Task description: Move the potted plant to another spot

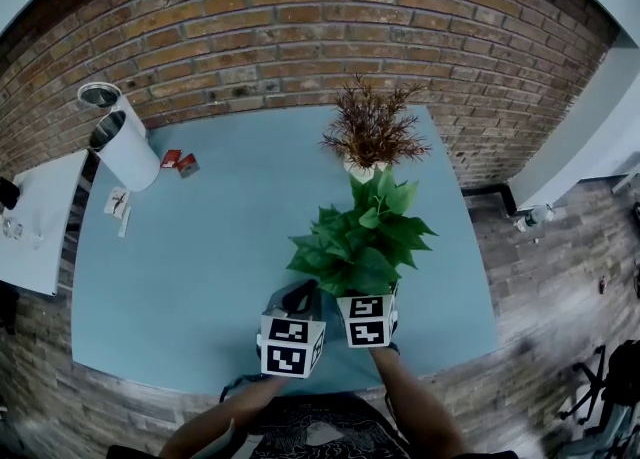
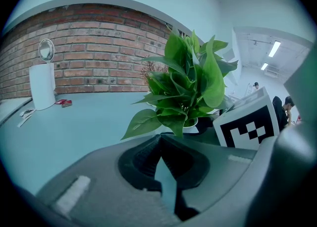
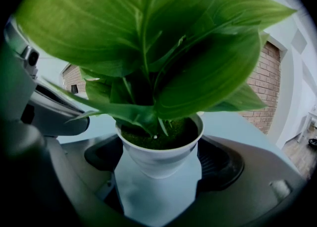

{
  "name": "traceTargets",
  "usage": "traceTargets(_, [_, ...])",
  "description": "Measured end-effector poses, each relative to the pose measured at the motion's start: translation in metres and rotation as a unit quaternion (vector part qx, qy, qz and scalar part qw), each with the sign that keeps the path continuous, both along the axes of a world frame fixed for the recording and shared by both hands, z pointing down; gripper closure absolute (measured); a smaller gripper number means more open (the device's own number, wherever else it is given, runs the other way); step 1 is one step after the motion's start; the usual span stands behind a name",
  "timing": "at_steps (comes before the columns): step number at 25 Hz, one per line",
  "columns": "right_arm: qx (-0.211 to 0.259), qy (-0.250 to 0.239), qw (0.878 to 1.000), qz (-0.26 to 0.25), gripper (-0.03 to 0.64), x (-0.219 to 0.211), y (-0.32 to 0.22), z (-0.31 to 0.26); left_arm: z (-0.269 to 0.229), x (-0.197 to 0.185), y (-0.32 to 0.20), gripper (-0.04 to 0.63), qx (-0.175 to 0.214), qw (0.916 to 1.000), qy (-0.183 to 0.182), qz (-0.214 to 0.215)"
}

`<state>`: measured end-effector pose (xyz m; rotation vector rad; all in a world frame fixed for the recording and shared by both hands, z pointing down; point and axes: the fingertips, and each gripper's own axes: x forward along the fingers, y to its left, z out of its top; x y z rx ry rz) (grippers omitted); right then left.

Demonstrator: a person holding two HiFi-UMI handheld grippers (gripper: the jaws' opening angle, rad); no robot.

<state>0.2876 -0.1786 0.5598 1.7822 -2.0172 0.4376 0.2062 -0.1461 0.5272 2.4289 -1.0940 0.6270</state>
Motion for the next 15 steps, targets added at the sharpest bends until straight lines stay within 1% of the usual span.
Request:
traceTargets(5, [0.005,0.001,1.0,0.008,0.144,0.004,-0.0023,0.0025,0.0022,0.0054,-0.0033,0.598,0.003,1.0,0.002,0.009])
traceTargets(10, [0.004,-0.007,1.0,0.006,0.143,0.0055,-0.0004,0.0032,0.0016,0.0093,-0.0015,0.597,0.003,1.0,-0.001,0.009])
traceTargets(15, [0.003,-0.011,1.0,0.014,0.144,0.0049,0.0047,0.0013,0.0002,0.0028,0.0011,0.597,0.002,1.0,-0.005,0.008])
